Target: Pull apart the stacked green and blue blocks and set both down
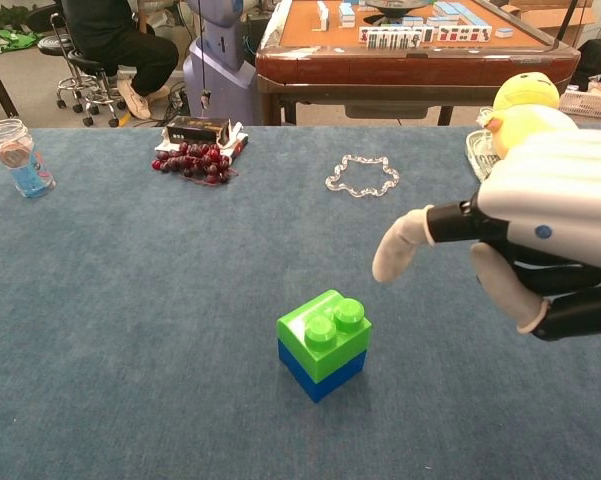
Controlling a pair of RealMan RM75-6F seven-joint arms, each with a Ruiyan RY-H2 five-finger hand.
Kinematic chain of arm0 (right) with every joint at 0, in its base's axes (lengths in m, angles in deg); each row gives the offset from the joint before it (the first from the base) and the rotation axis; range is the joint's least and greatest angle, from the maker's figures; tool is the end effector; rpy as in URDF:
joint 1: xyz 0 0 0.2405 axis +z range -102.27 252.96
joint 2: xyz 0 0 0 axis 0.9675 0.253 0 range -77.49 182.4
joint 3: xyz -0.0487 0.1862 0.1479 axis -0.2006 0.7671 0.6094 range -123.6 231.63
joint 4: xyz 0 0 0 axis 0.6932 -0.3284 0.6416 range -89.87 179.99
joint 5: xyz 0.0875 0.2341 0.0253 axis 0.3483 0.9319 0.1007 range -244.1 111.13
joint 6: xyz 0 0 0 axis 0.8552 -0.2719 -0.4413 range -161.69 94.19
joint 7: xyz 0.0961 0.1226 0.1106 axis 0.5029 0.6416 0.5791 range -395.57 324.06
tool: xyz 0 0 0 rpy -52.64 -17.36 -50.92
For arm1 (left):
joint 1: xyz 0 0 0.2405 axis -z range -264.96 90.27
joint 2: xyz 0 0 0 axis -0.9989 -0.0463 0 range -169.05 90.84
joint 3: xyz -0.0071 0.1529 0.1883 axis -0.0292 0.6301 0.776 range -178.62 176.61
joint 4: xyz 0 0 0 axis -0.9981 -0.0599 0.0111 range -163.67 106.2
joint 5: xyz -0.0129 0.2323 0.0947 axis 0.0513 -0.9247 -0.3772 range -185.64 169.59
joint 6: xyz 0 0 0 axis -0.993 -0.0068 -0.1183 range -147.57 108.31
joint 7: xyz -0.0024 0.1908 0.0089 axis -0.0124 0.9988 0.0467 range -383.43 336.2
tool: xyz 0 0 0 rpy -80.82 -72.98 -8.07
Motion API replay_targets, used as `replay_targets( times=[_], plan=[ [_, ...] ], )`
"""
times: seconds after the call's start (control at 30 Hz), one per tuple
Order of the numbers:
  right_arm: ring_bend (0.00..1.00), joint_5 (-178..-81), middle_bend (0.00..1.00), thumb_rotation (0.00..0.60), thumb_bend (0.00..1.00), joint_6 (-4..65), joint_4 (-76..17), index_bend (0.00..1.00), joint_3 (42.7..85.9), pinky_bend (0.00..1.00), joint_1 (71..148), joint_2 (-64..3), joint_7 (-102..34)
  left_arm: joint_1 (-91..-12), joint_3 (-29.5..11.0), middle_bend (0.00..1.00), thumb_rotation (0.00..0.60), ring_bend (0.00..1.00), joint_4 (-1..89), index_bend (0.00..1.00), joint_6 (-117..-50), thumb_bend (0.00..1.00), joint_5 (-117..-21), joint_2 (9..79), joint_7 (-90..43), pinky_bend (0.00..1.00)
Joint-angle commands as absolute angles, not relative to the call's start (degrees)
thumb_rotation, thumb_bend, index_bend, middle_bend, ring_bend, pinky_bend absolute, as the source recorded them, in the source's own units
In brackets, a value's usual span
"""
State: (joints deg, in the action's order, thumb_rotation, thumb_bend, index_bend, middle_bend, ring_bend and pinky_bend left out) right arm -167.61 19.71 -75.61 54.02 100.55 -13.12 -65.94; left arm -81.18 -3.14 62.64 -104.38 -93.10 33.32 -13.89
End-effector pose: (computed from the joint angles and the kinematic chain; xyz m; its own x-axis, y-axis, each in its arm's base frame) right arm -0.0733 -0.2010 -0.0187 0.6384 -0.1504 0.7549 -0.5545 -0.7700 0.3156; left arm -0.2965 0.2326 0.0672 0.4337 0.0212 0.9008 0.9010 -0.0223 -0.4333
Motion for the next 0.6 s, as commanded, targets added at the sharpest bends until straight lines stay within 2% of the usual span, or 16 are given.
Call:
replay_targets(
  times=[0.03,0.23,0.6],
  plan=[
    [0.95,-164.0,1.0,0.6,1.0,16.7,-76.2,0.24,54.4,0.98,101.8,-14.5,-69.7,-81.2,-3.1,0.4,0.6,0.43,62.5,0.33,-104.3,0.31,-93.0,33.4,-14.0,0.61],
    [0.96,-156.8,1.0,0.6,1.0,12.9,-76.0,0.19,55.4,0.98,103.9,-17.4,-76.2,-81.2,-3.0,0.4,0.6,0.43,62.1,0.33,-104.1,0.31,-93.0,33.8,-14.3,0.61],
    [0.96,-149.6,1.0,0.6,1.0,10.5,-75.1,0.17,55.5,0.98,108.0,-22.2,-81.1,-81.2,-2.9,0.4,0.6,0.43,61.6,0.33,-103.8,0.32,-92.9,34.1,-14.5,0.61]
  ],
)
